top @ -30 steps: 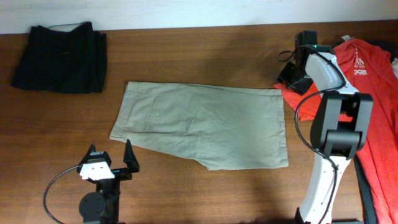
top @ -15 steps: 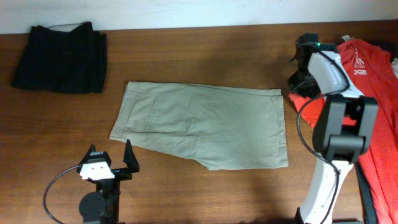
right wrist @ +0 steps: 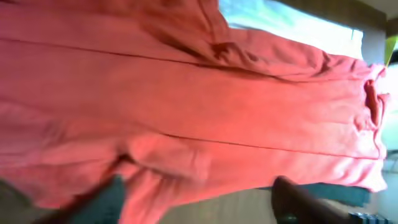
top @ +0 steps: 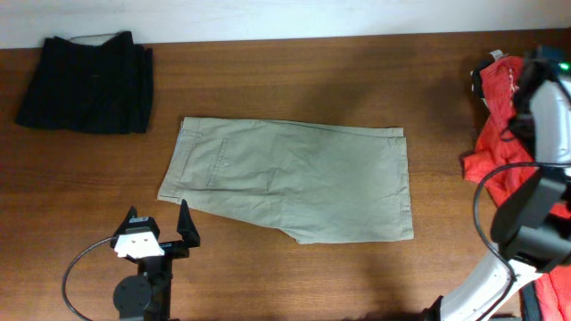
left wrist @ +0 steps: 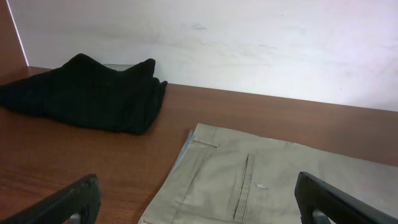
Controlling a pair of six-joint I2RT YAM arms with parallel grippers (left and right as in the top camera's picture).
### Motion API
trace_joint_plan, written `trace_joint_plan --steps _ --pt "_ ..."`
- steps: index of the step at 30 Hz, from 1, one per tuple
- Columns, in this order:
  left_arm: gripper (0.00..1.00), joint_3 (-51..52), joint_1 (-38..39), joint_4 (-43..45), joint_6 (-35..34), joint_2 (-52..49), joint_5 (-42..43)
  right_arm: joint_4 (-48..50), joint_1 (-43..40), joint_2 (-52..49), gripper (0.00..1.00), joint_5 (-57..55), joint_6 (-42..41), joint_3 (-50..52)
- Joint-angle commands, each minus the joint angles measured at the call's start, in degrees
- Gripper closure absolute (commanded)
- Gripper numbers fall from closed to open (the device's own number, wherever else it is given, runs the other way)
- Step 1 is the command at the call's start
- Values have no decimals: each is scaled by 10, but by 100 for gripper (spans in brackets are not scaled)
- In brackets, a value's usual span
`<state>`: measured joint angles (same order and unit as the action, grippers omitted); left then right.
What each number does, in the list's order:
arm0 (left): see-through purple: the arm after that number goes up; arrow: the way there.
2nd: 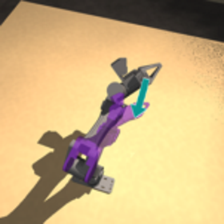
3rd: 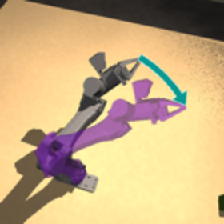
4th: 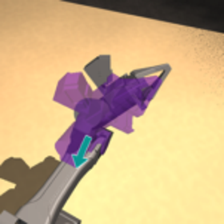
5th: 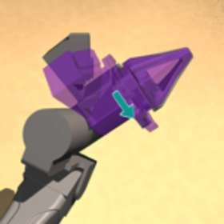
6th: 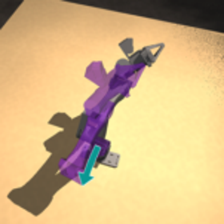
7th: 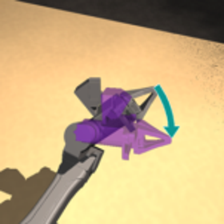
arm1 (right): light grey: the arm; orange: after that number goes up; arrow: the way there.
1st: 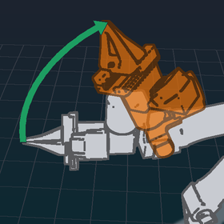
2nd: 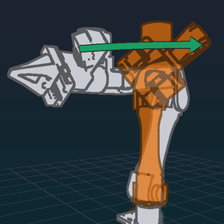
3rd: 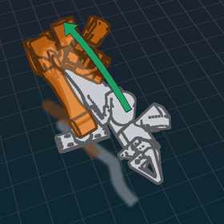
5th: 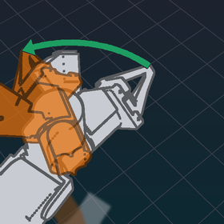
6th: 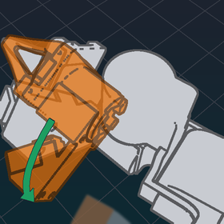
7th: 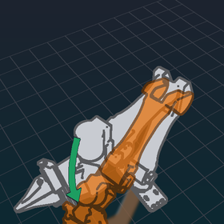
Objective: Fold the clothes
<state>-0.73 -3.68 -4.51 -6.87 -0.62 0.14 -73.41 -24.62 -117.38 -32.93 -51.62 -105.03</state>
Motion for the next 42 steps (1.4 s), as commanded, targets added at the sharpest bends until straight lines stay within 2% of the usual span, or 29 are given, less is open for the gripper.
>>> trace_joint_plan --steps 1,3,5,7,10,15,19,25,29,30,33,41,42 --pt "1 2 -2 -2 3 3 0 -3 -25 7 1 106 51 -1" --pt "1 2 -2 -2 3 3 0 2 -29 7 1 232 115 -1" --pt "1 2 -2 -2 3 3 0 25 -17 7 0 406 248 -1" --pt "1 2 -2 -2 3 3 0 28 5 7 0 512 353 -1" --pt "1 2 -2 -2 3 3 0 18 79 6 1 455 422 20" --pt "1 2 -2 -2 3 3 0 44 169 -9 1 397 418 85" --pt "1 2 -2 -2 3 3 0 59 174 -10 1 397 420 132" --pt "1 2 -2 -2 3 3 0 138 175 -10 1 403 424 258" --pt "1 2 -2 -2 3 3 0 158 175 -10 0 440 424 291" --pt "1 2 -2 -2 3 3 0 158 175 -10 2 449 424 292" --pt "1 2 -2 -2 3 3 0 158 178 -10 19 468 424 292" --pt "1 2 -2 -2 3 3 0 180 255 -10 20 455 402 293" --pt "1 2 -2 -2 3 3 0 182 257 -10 24 456 402 293"
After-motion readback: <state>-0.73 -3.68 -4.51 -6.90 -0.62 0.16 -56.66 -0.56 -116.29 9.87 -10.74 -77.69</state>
